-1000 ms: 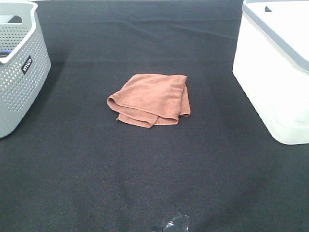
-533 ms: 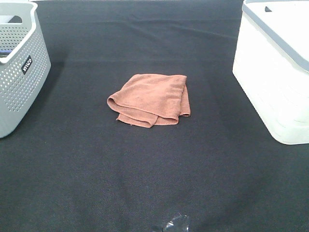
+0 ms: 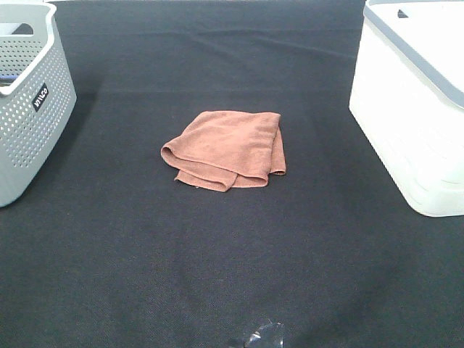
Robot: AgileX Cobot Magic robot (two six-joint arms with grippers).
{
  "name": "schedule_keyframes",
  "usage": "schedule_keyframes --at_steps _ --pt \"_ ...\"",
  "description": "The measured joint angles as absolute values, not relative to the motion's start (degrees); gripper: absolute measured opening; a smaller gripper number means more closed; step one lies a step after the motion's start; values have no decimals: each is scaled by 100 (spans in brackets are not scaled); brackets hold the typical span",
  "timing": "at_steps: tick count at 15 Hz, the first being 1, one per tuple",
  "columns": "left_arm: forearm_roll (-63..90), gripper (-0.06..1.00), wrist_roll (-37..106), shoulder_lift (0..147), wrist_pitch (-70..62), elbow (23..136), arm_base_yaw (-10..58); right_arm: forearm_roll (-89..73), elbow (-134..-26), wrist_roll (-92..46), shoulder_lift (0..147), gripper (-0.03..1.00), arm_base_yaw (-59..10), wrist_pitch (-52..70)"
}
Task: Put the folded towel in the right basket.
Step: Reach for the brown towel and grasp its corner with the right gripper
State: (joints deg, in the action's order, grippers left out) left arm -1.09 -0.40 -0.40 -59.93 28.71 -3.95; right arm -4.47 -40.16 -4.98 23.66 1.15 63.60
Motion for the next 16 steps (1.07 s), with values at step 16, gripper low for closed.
schedule_keyframes --at_steps 16 --pt "-109 99 -40 -40 -5993 2871 -395 -2848 -7701 -1381 8749 98 -1444 5495"
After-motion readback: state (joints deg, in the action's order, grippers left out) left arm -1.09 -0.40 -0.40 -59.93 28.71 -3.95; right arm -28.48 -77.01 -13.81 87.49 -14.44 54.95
